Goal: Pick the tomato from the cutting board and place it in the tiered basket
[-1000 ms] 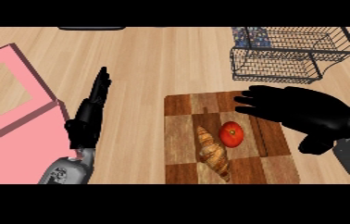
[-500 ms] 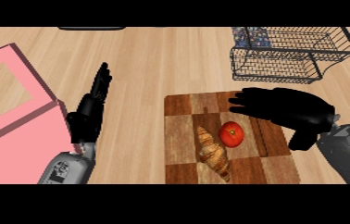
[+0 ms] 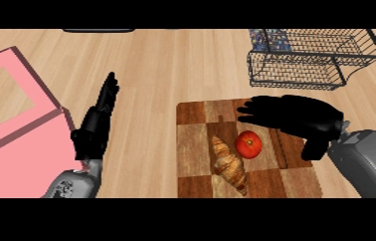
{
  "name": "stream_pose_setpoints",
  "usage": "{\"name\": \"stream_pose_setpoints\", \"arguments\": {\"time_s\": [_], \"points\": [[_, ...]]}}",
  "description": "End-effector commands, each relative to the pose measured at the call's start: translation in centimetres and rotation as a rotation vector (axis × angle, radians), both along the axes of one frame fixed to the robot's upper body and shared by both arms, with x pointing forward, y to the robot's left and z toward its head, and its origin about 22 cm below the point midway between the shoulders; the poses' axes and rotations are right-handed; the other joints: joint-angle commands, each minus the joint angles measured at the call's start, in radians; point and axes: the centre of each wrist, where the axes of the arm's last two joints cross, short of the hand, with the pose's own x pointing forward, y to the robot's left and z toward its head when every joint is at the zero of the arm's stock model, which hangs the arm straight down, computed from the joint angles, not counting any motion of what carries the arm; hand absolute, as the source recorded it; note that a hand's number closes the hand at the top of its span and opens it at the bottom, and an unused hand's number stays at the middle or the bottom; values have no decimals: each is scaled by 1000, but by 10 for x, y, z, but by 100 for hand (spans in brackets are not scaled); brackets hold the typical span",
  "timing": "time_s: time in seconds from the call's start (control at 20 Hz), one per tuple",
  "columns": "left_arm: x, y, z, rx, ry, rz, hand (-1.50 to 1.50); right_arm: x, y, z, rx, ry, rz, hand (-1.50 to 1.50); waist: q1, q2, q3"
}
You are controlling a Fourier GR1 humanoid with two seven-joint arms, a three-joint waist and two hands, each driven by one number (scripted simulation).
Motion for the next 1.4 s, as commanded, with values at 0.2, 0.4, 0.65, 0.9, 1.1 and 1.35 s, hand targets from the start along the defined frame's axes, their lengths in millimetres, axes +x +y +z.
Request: {"name": "stream_pose_setpoints", "arguments": {"time_s": [0.2, 0.4, 0.65, 0.9, 1.1, 1.35], "points": [[-3, -13, 14, -21, 0, 5, 0, 9, 17, -20, -38, 73, 41, -150, 4, 0, 0], [14, 14, 9, 0, -7, -11, 0, 5, 26, -27, -59, 69, 33, -150, 1, 2, 0], [2, 3, 15, -9, 1, 13, 0, -5, 33, -36, -61, 78, 27, -150, 0, 0, 0], [-13, 3, -5, -7, -6, -11, 0, -11, 37, -48, -24, 89, 7, -150, -2, -1, 0], [6, -13, -1, -11, 4, -15, 0, 0, 35, -58, -20, 91, 36, -150, -2, 0, 0], [5, 13, 10, -10, -3, 0, 0, 7, 24, -88, -31, 115, 4, -150, 3, 2, 0]]}}
